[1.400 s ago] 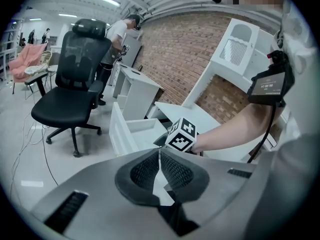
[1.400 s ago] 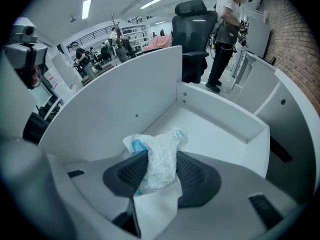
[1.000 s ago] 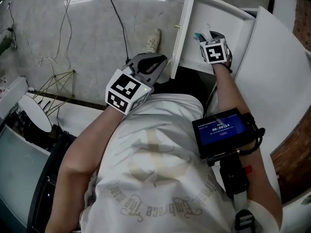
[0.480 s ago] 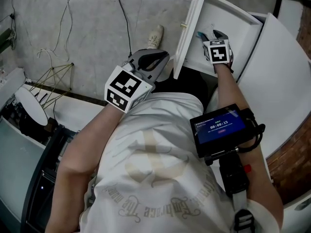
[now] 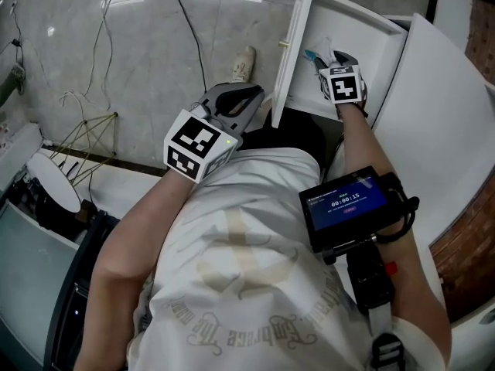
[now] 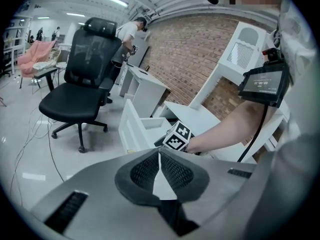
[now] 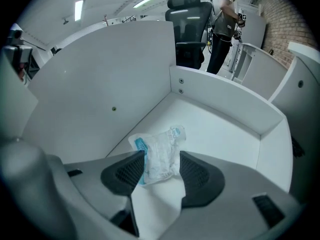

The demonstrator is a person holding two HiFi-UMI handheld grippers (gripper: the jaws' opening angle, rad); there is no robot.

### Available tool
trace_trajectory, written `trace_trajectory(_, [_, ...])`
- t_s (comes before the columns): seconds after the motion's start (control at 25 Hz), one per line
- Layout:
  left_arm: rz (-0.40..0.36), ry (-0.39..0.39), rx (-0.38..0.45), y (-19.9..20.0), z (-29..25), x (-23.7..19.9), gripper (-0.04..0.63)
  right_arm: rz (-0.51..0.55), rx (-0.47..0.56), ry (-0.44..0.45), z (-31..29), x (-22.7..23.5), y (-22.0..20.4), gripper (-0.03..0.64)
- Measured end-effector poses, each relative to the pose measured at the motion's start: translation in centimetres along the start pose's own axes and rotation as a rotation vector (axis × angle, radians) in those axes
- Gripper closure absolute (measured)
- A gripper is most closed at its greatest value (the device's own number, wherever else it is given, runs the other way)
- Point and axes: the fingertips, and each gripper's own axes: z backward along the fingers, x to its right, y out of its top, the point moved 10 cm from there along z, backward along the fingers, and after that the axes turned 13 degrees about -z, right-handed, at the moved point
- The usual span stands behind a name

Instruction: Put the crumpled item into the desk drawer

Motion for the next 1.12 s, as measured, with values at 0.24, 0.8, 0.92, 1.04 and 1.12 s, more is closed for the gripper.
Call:
trace_trajectory(0.24, [-0.046, -0.036, -0.001, 1.6, 0.1, -1.1, 0.566, -0.052, 0.039, -0.014, 1.7, -0.3, 0.7, 0.387])
trace_trajectory(0.8, [-0.141, -0.149, -0.036, 3.0, -2.4, -4.0, 0.566, -0.228, 0.109, -0.091, 3.6, 1.0, -1.3, 0.487])
trace_trajectory(0.92, [-0.163, -0.176, -0.036, 3.1, -3.1, -4.2, 0.566, -0.258, 0.139, -0.11, 4.2, 0.9, -1.7, 0.515])
trace_trajectory(1.04, [-0.193, -0.204, -0.032, 3.4, -3.6, -4.3, 0.566, -0.292, 0.173, -0.126, 5.1, 0.6, -2.1, 0.532])
trace_trajectory(1.12, [-0.213, -0.226, -0.027, 4.1, -3.5, -4.3, 0.566, -0.314, 0.192, -0.14, 6.4, 0.2, -2.1, 0.537])
